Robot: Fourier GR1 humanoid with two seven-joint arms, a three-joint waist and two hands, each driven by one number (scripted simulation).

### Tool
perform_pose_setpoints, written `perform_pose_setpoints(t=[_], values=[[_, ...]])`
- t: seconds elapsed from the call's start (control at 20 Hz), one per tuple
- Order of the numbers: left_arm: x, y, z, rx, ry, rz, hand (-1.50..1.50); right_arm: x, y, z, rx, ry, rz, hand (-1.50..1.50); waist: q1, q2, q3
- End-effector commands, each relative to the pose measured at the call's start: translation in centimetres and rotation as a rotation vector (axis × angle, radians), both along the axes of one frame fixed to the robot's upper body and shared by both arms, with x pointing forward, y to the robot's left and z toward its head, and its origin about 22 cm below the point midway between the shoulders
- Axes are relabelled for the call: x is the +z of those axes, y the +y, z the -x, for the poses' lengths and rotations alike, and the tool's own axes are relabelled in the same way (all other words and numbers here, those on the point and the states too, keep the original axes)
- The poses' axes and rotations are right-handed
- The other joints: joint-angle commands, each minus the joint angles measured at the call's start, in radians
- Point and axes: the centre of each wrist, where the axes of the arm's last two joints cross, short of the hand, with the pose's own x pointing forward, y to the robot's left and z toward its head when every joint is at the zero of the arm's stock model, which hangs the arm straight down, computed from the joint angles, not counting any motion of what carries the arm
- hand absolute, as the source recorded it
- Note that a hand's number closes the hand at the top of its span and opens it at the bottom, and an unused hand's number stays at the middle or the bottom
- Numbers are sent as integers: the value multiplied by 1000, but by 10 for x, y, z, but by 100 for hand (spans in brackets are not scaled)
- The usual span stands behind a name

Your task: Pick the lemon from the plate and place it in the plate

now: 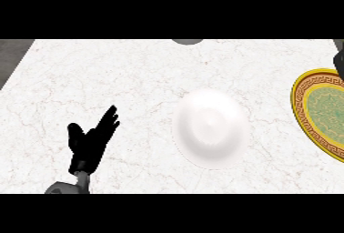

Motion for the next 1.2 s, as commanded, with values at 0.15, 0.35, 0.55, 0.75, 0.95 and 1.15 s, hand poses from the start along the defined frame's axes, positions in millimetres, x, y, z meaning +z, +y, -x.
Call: perform_pose_setpoints(t=[0.15, 0.35, 0.55, 0.75, 0.95, 1.15], values=[[0, -6, -2, -13, 2, 4, 0, 14, -26, 3, -232, -361, -27, 150, -11, -1, 3], [-2, 3, 1, 19, 13, 4, 0, -12, -52, 11, -295, -350, 13, 150, -21, -6, 4], [-8, 8, 6, 42, 35, -2, 0, -16, -91, 27, -378, -365, 93, 150, -50, -16, 3], [-10, 11, 9, 58, 31, 6, 0, -39, -109, 40, -417, -378, 92, 150, -68, -22, 4], [-11, 9, 14, 65, 44, -2, 0, -66, -121, 54, -437, -410, 93, 150, -80, -33, 6], [-13, 8, 13, 66, 46, 2, 0, -91, -136, 72, -480, -438, 88, 150, -88, -31, 4]])
